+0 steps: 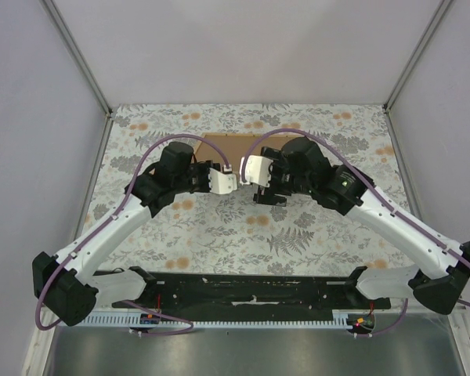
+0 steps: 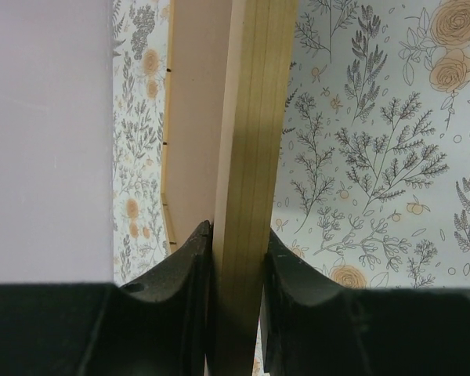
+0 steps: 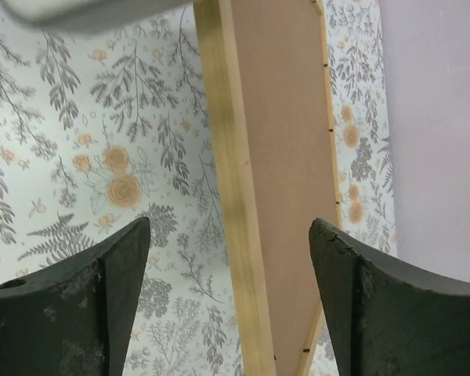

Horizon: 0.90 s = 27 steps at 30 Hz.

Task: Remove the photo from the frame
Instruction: Turn over the photo frame at the center of the board.

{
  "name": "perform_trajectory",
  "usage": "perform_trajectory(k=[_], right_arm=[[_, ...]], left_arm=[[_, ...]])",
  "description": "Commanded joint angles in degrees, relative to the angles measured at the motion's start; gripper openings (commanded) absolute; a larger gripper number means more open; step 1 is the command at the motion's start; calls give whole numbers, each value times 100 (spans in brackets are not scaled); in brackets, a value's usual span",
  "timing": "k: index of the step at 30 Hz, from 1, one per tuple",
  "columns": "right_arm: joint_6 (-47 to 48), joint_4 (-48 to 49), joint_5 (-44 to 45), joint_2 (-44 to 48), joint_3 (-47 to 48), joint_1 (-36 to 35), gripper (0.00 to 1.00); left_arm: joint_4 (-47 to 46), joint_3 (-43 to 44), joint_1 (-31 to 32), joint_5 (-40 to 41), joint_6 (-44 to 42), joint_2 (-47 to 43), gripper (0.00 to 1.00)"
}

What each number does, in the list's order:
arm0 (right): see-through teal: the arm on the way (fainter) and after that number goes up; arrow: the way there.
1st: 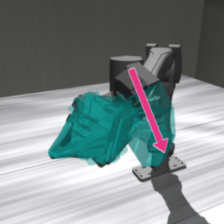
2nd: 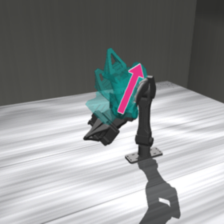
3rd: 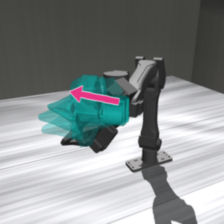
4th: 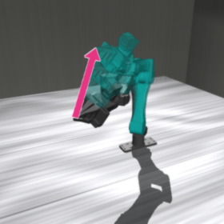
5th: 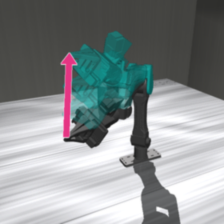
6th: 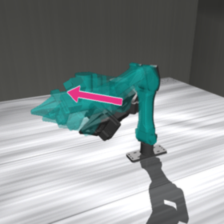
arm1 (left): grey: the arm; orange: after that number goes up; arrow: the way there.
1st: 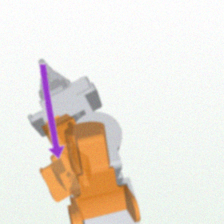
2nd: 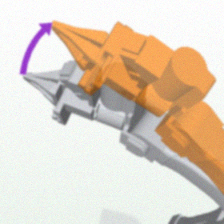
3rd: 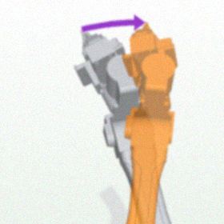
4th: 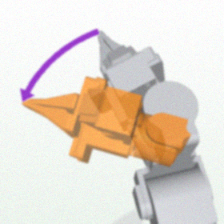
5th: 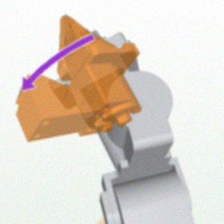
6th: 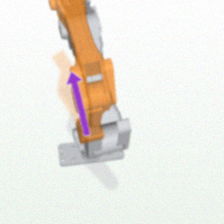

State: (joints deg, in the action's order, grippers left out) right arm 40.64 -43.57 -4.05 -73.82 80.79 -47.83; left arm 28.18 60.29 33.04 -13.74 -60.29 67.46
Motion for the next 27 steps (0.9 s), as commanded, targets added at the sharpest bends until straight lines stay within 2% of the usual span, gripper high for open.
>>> perform_trajectory(k=[1,7,12,14,17,19,20,21,22,24,26,27], right_arm=[[733,664,657,316,-704,20,88],[1332,2009,1679,132,-1645,11,87],[1481,2265,1899,-255,-1479,46,81],[1560,2257,1926,-334,-1435,46,69],[1640,2265,2057,-413,-1409,55,42],[1683,2257,2119,-423,-1417,55,29],[1692,2239,2128,-405,-1409,64,18],[1693,2204,2111,-396,-1400,55,10],[1684,2117,2102,-379,-1356,64,3],[1614,1924,2067,-326,-1225,55,0],[1500,1573,1962,-265,-1040,55,0],[1421,1423,1918,-247,-926,55,0]], left_arm=[[3,299,-17,-59,562,-22,18],[125,439,10,-164,571,-23,18],[170,475,1,-208,580,-66,17],[170,457,1,-243,598,-84,17],[152,405,1,-261,589,-172,18],[126,369,1,-261,571,-216,19],[117,361,1,-235,571,-233,20],[91,352,1,-200,580,-260,24],[21,360,10,-121,658,-286,35],[-128,360,1,115,851,-339,71],[-382,360,-8,406,1088,-479,88],[-480,378,-25,511,1177,-584,89]])
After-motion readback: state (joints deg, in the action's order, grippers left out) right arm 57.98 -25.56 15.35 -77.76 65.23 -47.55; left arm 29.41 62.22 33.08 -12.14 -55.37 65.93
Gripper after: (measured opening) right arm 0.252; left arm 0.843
